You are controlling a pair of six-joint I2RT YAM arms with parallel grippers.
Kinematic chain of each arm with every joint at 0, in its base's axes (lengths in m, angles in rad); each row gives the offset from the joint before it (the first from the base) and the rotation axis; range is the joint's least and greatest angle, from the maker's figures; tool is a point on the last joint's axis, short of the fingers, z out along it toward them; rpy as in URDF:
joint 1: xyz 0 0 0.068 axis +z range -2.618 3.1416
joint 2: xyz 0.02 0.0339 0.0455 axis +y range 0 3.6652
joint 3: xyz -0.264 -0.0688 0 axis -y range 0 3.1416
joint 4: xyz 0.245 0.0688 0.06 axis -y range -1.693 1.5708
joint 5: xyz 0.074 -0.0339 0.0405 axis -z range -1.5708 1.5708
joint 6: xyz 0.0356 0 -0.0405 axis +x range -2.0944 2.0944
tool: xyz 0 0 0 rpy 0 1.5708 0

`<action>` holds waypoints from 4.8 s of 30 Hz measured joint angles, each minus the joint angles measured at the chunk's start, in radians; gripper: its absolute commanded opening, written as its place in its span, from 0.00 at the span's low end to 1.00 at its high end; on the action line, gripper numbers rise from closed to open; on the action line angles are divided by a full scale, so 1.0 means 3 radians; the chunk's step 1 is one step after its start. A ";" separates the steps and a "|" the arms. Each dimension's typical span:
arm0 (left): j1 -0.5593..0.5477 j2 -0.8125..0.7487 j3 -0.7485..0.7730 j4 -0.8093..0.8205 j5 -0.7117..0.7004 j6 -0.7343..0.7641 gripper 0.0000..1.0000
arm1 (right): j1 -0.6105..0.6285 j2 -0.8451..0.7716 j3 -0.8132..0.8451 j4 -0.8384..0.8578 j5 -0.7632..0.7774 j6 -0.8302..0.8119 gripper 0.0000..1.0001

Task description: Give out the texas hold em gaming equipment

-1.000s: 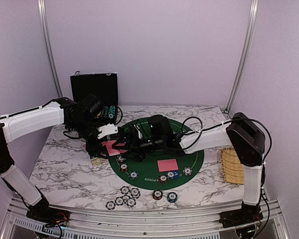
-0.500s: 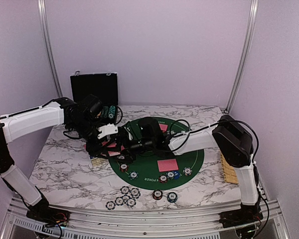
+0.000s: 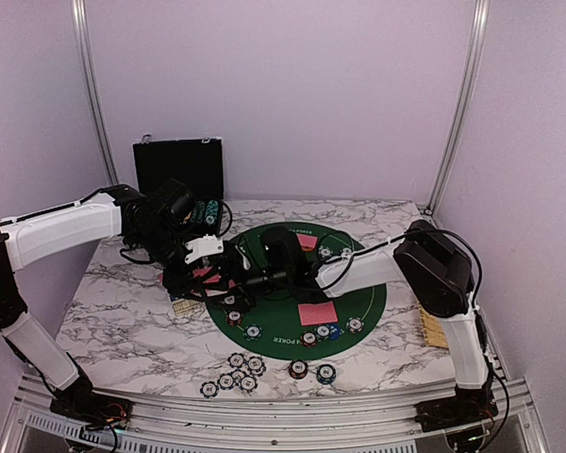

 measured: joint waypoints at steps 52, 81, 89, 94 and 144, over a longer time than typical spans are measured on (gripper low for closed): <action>0.0000 0.0013 0.0000 -0.0046 -0.0038 0.0003 0.04 | -0.0225 -0.0701 -0.0612 -0.0038 0.0056 -0.0198 0.01; 0.0000 0.0005 0.0000 -0.0046 -0.0050 0.0017 0.04 | -0.0660 -0.0809 -0.0736 -0.0500 0.0075 -0.0563 0.00; 0.0000 0.0005 -0.0004 -0.0046 -0.0055 0.0025 0.03 | -0.0661 -0.0336 -0.0292 -0.0537 0.0090 -0.0568 0.00; 0.0000 0.0005 -0.0027 -0.0046 -0.0072 0.0027 0.04 | -0.0661 0.0099 0.0196 -0.0558 0.0165 -0.0562 0.00; 0.0000 0.0004 -0.0092 -0.0121 -0.0125 0.0028 0.04 | -0.0584 0.0492 0.1165 -0.2199 0.1169 -0.1465 0.70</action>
